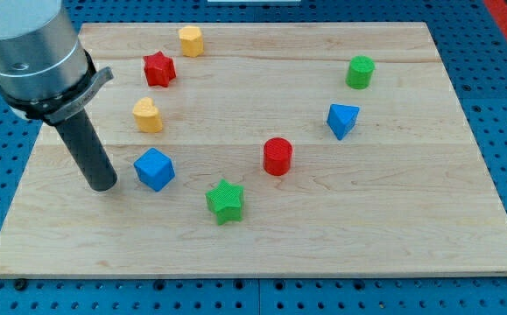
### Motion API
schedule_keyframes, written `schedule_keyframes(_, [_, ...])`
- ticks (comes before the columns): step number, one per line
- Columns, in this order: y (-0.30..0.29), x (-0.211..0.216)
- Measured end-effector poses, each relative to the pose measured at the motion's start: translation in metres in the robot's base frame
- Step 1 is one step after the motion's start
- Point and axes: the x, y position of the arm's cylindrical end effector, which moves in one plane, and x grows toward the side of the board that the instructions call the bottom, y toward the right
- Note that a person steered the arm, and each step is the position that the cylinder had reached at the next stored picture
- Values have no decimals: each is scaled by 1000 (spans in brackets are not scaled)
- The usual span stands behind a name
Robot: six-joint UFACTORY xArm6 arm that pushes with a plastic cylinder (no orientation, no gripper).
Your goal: Place the blue cube diagonally to the green star
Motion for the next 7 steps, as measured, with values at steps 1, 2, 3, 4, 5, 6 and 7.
schedule_keyframes(1, [23, 0])
schedule_keyframes(2, [40, 0])
schedule_keyframes(3, [52, 0])
schedule_keyframes(4, [59, -2])
schedule_keyframes(5, [60, -3])
schedule_keyframes(6, [62, -5])
schedule_keyframes(7, [69, -8])
